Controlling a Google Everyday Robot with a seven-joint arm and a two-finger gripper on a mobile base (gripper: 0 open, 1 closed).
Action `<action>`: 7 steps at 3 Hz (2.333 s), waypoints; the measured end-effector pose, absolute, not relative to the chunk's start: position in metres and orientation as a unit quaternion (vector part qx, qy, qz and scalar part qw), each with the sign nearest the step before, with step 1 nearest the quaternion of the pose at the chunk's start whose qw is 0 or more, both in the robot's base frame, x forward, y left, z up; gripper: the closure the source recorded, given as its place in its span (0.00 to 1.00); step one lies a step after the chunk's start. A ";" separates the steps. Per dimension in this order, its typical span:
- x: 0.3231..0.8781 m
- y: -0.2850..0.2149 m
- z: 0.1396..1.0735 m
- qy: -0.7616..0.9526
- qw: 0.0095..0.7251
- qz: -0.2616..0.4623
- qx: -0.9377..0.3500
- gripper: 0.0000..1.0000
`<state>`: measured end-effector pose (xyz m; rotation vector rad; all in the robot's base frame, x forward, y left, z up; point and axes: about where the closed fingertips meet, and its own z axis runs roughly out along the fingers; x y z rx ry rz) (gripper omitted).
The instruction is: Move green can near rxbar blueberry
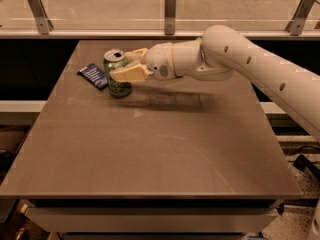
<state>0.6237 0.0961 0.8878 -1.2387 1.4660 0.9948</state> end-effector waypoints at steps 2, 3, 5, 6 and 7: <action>0.621 0.093 0.886 0.601 0.470 0.397 -0.510 0.82; 0.620 0.096 0.886 0.600 0.470 0.398 -0.511 0.59; 0.618 0.101 0.886 0.598 0.468 0.401 -0.513 0.12; 0.617 0.103 0.886 0.597 0.467 0.402 -0.514 0.00; 0.617 0.103 0.886 0.597 0.467 0.402 -0.514 0.00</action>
Offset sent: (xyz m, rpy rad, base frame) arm -0.0017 -0.0053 -0.0021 -0.0168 -0.0094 -0.0111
